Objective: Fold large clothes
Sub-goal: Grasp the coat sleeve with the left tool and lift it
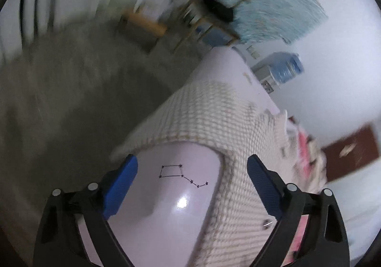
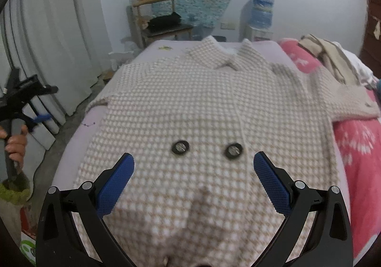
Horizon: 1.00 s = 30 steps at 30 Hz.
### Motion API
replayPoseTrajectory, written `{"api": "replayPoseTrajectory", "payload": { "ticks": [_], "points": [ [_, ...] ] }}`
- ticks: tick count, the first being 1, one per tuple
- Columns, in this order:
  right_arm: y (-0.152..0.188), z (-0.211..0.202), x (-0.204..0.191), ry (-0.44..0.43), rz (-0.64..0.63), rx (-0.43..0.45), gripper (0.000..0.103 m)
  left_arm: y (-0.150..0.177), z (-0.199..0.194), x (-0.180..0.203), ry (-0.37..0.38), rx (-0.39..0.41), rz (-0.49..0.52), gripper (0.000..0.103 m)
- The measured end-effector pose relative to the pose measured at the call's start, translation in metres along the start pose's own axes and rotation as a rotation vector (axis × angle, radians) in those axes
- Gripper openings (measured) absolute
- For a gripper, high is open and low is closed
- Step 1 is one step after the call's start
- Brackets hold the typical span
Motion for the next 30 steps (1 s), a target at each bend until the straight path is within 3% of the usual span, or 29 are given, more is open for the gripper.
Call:
{"api": "replayPoseTrajectory", "payload": {
  "ticks": [3, 6, 10, 18, 22, 26, 30],
  "points": [
    [-0.005, 0.013, -0.011, -0.020, -0.013, -0.012, 0.096, -0.002, 0.034, -0.046, 0.086, -0.120, -0.291, 0.086],
    [-0.005, 0.022, -0.020, -0.031, -0.034, -0.029, 0.096, 0.007, 0.062, -0.077, 0.135, -0.197, -0.496, 0.086],
    [-0.003, 0.033, -0.030, -0.033, -0.057, -0.063, 0.096, 0.011, 0.101, -0.104, 0.174, -0.258, -0.665, 0.086],
    [0.000, 0.047, -0.037, 0.002, -0.061, -0.103, 0.096, 0.016, 0.174, -0.155, 0.247, -0.386, -0.936, 0.086],
    [-0.001, 0.057, -0.038, 0.023, -0.055, -0.121, 0.096, 0.024, 0.202, -0.170, 0.278, -0.438, -1.012, 0.086],
    [-0.003, 0.064, -0.040, 0.041, -0.058, -0.131, 0.096, 0.028, 0.215, -0.184, 0.308, -0.411, -1.087, 0.086],
    [-0.004, 0.068, -0.040, 0.053, -0.062, -0.141, 0.096, 0.015, 0.222, -0.186, 0.320, -0.370, -1.092, 0.084]
  ]
}}
Point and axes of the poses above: each gripper's, at about its wrist camera, not at the fingertips, and z roughly the way its jaws point, x to its right, y to its underside, the point moved 3 cm from there along z, roughly the way its jaws point, and after that the axes turned 7 degrees about x, right-handed, at the moved point
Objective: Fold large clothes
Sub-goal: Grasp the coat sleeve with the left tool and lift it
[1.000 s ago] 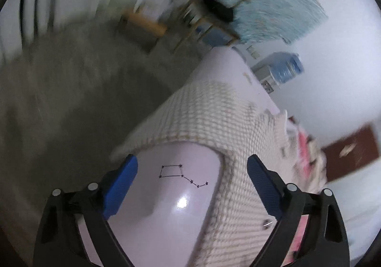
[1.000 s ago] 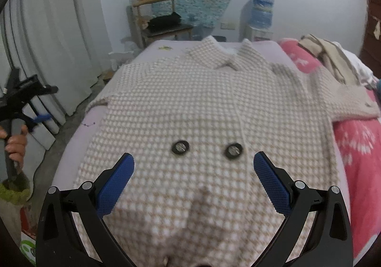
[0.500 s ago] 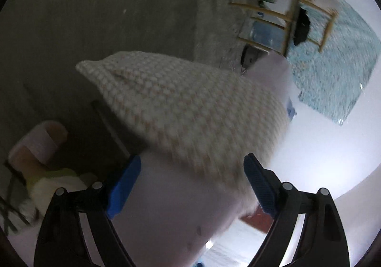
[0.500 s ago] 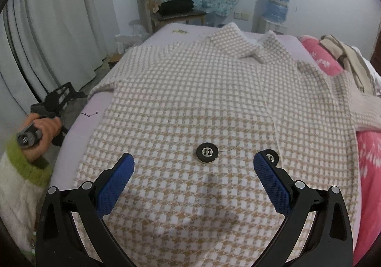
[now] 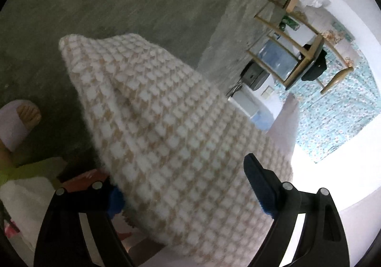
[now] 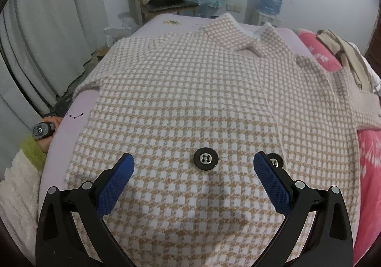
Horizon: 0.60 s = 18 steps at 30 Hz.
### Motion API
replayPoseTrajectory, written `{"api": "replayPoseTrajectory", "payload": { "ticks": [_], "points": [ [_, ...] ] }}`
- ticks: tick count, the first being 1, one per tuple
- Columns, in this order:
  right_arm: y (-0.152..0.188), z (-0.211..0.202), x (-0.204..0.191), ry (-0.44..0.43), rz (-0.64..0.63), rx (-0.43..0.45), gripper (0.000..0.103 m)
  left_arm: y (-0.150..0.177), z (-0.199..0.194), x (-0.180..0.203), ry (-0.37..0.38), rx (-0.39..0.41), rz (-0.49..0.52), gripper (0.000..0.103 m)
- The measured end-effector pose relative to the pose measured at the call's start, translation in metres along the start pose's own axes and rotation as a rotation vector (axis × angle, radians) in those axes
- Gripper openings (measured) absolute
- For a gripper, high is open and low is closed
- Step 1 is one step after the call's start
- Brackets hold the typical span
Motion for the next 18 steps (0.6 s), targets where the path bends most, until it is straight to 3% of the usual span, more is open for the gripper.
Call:
{"api": "replayPoseTrajectory", "payload": {
  "ticks": [4, 5, 8, 12, 14, 18],
  "points": [
    [-0.002, 0.002, 0.004, 0.011, 0.001, -0.003, 0.096, -0.010, -0.017, 0.014, 0.008, 0.089, 0.056, 0.050],
    [-0.002, 0.002, 0.005, 0.013, 0.004, -0.002, 0.096, -0.013, -0.020, 0.018, 0.000, 0.103, 0.072, 0.036],
    [-0.002, -0.001, 0.009, 0.022, 0.012, 0.006, 0.096, -0.012, -0.043, 0.037, -0.056, 0.201, 0.173, 0.011],
    [-0.003, -0.006, 0.015, 0.029, 0.022, 0.023, 0.096, 0.014, -0.084, 0.089, -0.128, 0.395, 0.441, 0.009],
    [-0.004, -0.012, 0.019, 0.033, 0.030, 0.039, 0.096, 0.046, -0.106, 0.126, -0.146, 0.497, 0.616, 0.008],
    [-0.004, -0.023, 0.031, 0.040, 0.056, 0.071, 0.096, 0.156, -0.133, 0.198, -0.125, 0.617, 1.019, 0.008]
  ]
}}
Point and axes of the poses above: each gripper's, at about its wrist camera, not at the fingertips, and z roughly the way its jaws point, x to its right, y to its underside, the point moved 3 cm from there along z, roughly the way its jaws point, and after that the axes turned 7 degrees about x, right-handed, at the moved point
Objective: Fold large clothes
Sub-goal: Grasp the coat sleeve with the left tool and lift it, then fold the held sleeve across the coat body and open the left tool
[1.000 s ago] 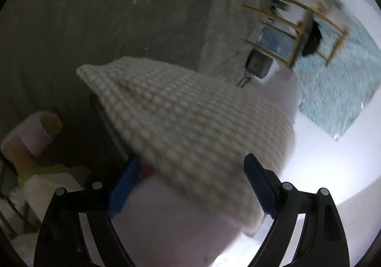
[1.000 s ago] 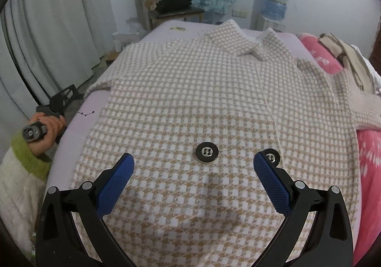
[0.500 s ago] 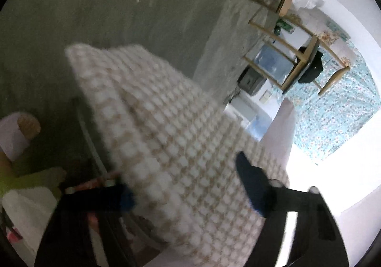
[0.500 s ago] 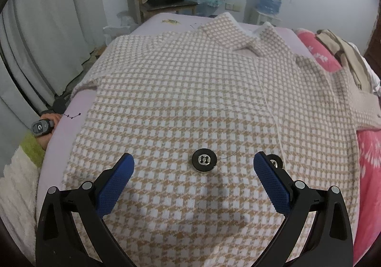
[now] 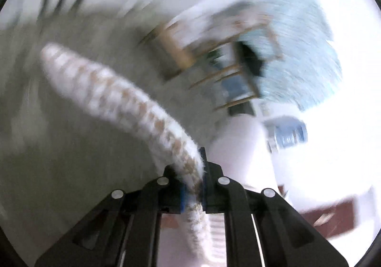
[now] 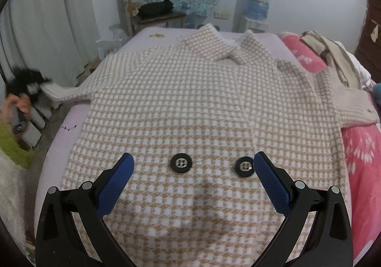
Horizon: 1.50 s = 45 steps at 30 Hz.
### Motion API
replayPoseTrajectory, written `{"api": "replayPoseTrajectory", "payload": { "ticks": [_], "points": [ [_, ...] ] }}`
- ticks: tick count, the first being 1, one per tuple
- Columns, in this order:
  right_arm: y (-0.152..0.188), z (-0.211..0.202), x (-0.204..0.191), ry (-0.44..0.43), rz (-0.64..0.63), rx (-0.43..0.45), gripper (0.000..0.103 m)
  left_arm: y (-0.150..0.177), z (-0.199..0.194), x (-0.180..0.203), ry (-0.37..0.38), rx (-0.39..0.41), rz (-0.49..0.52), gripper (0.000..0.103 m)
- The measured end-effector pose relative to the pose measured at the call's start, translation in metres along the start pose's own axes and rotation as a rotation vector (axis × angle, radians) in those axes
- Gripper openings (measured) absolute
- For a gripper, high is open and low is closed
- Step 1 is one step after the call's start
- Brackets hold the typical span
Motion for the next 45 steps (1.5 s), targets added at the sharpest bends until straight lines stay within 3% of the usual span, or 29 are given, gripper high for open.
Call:
{"api": "replayPoseTrajectory", "payload": {
  "ticks": [3, 6, 8, 12, 15, 19, 20, 22, 26, 30, 39, 45],
  "points": [
    [-0.001, -0.007, 0.011, 0.005, 0.026, 0.020, 0.096, 0.016, -0.041, 0.097, 0.117, 0.038, 0.259, 0.008],
    [0.000, -0.018, 0.023, 0.018, 0.051, 0.044, 0.096, 0.053, -0.066, 0.171, 0.235, 0.009, 0.430, 0.009],
    [0.001, -0.026, 0.036, 0.031, 0.073, 0.063, 0.096, 0.096, -0.077, 0.219, 0.299, -0.036, 0.566, 0.009],
    [0.008, -0.039, 0.062, 0.072, 0.119, 0.080, 0.096, 0.192, -0.071, 0.268, 0.336, -0.148, 0.784, 0.011],
    [0.019, -0.041, 0.084, 0.095, 0.171, 0.068, 0.096, 0.264, -0.052, 0.267, 0.320, -0.279, 0.882, 0.015],
    [0.034, -0.035, 0.110, 0.098, 0.242, 0.033, 0.096, 0.329, -0.012, 0.243, 0.217, -0.443, 0.950, 0.053],
    [0.037, -0.033, 0.115, 0.098, 0.254, 0.022, 0.096, 0.339, -0.006, 0.236, 0.194, -0.463, 0.956, 0.062],
    [0.043, -0.029, 0.122, 0.097, 0.263, 0.007, 0.096, 0.341, 0.003, 0.227, 0.172, -0.462, 0.970, 0.067],
    [0.047, -0.021, 0.124, 0.077, 0.257, -0.013, 0.096, 0.334, -0.004, 0.222, 0.197, -0.441, 0.922, 0.082],
    [0.048, -0.016, 0.122, 0.052, 0.249, -0.021, 0.096, 0.317, -0.011, 0.210, 0.178, -0.427, 0.879, 0.086],
    [0.061, 0.002, 0.120, 0.059, 0.230, -0.091, 0.096, 0.333, -0.005, 0.171, 0.054, -0.443, 0.931, 0.089],
    [0.067, 0.011, 0.116, 0.069, 0.207, -0.120, 0.096, 0.336, 0.004, 0.158, 0.038, -0.448, 0.913, 0.090]
  ]
}}
Point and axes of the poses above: each gripper's, at about its wrist camera, not at the fingertips, and z roughly the way its jaws point, x to its right, y to its underside, the point moved 3 cm from there along z, roughly the way its jaws point, and after that the axes turned 7 degrees about x, right-handed, at the moved point
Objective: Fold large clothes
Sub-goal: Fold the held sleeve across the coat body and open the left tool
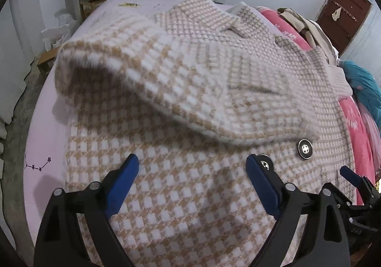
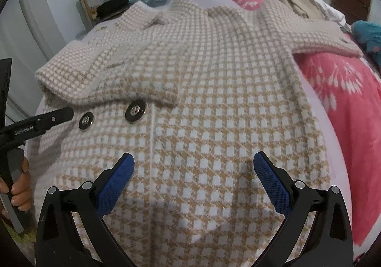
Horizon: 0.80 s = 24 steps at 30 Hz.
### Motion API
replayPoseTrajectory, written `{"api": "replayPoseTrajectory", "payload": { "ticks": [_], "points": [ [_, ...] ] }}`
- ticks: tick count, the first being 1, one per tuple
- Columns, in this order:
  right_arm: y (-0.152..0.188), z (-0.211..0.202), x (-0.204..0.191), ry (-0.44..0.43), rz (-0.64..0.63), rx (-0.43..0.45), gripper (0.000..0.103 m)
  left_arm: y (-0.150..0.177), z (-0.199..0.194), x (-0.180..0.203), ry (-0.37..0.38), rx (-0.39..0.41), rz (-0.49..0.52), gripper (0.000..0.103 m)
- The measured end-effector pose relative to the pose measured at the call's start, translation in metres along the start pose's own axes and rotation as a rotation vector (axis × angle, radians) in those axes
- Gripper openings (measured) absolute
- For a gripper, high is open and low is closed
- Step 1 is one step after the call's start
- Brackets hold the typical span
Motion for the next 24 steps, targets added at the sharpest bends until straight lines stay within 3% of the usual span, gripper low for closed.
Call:
{"api": "replayPoseTrajectory", "payload": {
  "ticks": [5, 15, 24],
  "points": [
    [0.0045, 0.0060, 0.0009, 0.010, -0.006, -0.019, 0.096, 0.0007, 0.0021, 0.0037, 0.006, 0.007, 0.027, 0.098],
    [0.0076, 0.0083, 0.0056, 0.011, -0.007, -0.023, 0.096, 0.0055, 0.0032, 0.0089, -0.028, 0.024, 0.078, 0.098],
    [0.0101, 0.0099, 0.0051, 0.016, -0.011, -0.024, 0.096, 0.0096, 0.0010, 0.0086, -0.011, 0.050, 0.100, 0.098]
  ]
}}
Point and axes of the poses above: each gripper's, at about its wrist camera, not at the fingertips, and z roughly the way its jaws point, x to its right, y to its underside, the point moved 3 cm from there along z, roughly the way its jaws point, and after that the axes turned 7 degrees about x, right-handed, at the moved point
